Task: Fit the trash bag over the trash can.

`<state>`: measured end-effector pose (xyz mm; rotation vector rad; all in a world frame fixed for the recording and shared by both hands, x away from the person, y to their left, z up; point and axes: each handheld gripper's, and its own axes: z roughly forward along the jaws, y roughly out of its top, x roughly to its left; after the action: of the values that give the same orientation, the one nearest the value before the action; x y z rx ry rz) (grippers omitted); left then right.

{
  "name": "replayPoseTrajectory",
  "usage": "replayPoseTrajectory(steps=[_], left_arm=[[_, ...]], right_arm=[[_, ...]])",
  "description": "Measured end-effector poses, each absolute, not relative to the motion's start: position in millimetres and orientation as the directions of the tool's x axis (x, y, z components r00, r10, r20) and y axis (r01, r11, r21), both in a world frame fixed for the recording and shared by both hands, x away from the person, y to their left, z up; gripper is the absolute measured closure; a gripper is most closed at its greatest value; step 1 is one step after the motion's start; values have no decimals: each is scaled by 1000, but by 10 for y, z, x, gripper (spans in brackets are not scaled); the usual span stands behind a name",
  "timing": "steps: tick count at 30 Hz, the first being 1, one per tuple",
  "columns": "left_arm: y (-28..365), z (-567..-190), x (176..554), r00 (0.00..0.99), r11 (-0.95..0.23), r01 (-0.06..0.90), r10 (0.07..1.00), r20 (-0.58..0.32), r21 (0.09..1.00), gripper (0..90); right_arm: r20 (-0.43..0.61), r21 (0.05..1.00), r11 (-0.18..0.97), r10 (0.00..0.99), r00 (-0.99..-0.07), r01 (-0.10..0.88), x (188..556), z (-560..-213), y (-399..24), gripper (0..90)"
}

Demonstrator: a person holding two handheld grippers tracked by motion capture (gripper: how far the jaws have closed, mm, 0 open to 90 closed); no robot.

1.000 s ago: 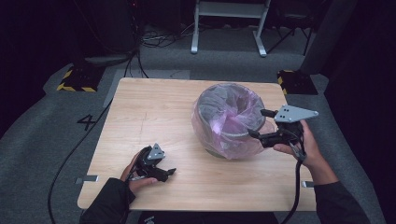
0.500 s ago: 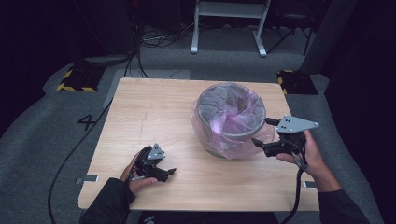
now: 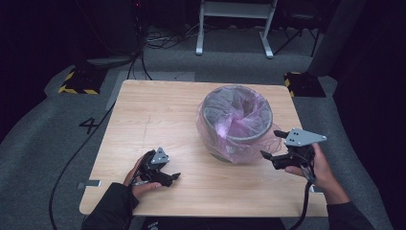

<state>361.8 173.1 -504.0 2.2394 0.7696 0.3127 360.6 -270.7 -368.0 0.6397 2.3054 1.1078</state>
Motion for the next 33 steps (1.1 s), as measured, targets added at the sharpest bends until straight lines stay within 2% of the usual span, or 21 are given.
replayPoseTrajectory(steps=[21,33], left_arm=[[1731,-5040,3618,791,-550,432,612,-8,714,150],[1731,-5040,3618,791,-551,432,612,-8,714,150]], right_arm=[[-237,784,571,639,-732,245,3486,-4087,-2908,169],[-198,761,565,669,-716,318,3504,-4372,-3059,171]])
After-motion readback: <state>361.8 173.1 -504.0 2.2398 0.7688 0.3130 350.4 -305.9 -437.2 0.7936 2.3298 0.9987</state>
